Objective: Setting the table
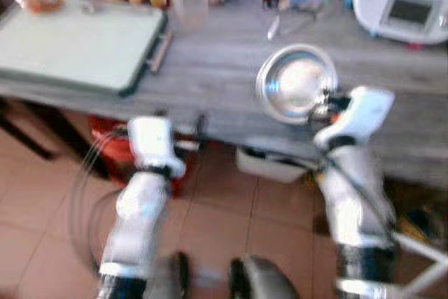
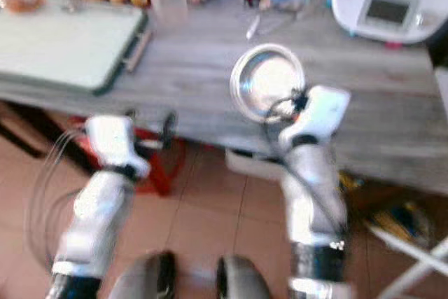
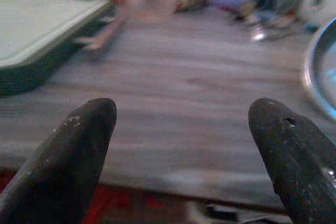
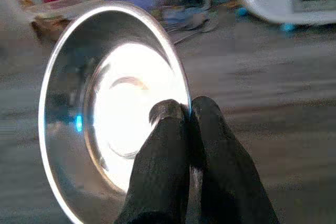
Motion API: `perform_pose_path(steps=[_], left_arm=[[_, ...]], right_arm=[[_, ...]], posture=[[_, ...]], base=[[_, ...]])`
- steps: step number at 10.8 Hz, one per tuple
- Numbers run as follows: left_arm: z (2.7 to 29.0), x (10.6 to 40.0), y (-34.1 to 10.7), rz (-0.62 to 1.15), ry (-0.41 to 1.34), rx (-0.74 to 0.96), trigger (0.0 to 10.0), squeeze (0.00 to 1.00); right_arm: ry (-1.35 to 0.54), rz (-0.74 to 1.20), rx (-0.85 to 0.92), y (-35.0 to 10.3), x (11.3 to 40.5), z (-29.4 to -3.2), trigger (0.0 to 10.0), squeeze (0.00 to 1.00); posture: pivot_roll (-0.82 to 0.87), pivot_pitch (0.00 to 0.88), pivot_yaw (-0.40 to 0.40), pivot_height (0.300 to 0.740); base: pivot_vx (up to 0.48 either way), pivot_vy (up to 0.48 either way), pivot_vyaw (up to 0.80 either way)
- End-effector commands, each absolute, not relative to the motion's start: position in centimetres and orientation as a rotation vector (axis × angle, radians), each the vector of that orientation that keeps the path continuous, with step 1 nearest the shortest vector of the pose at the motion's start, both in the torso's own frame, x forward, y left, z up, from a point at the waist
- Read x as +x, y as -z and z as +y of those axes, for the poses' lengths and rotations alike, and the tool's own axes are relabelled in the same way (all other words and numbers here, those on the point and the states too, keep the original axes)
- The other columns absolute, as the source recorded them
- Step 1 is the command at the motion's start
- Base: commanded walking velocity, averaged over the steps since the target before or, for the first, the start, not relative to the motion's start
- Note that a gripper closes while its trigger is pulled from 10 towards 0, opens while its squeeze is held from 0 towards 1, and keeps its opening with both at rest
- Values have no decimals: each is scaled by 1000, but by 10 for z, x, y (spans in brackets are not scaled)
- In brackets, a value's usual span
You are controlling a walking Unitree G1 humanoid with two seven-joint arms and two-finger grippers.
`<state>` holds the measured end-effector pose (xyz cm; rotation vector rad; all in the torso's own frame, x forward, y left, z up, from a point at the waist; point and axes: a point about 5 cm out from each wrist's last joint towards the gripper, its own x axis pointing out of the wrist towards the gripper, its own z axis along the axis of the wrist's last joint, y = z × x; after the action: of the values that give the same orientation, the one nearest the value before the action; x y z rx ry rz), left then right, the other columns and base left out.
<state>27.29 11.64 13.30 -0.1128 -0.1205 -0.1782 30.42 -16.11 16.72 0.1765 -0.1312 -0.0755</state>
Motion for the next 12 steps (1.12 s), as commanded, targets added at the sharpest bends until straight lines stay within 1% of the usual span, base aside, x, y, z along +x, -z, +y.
perform_pose_path(steps=[1,2,3,6,9,11,12], left_arm=[[115,270,-131,-107,170,-111,10000,0],[117,268,-130,-98,172,-121,10000,0],[117,263,-128,-89,169,-91,10000,0],[131,259,-125,-72,133,-58,10000,0],[129,258,-129,-86,169,-73,10000,0],[130,260,-129,-92,160,-75,10000,0],[132,260,-127,-81,143,-77,10000,0]], right_arm=[[117,-76,172,-155,299,-171,10000,0],[124,-52,188,-151,296,-172,10000,0],[159,-4,266,-145,293,-173,10000,0],[212,19,348,-149,291,-179,10000,0],[226,84,450,-142,298,-182,10000,0],[213,149,497,-140,312,-185,10000,0],[206,167,548,-138,316,-183,10000,0]], posture=[[-40,199,-18,740],[-37,203,-20,740],[-34,206,-17,740],[-31,211,-7,740],[-29,213,-1,740],[-24,214,-1,740],[-23,216,-3,740]], base=[[0,0,-781],[0,0,-781],[0,0,-450],[0,0,0],[0,0,0],[0,0,0],[0,0,0]])
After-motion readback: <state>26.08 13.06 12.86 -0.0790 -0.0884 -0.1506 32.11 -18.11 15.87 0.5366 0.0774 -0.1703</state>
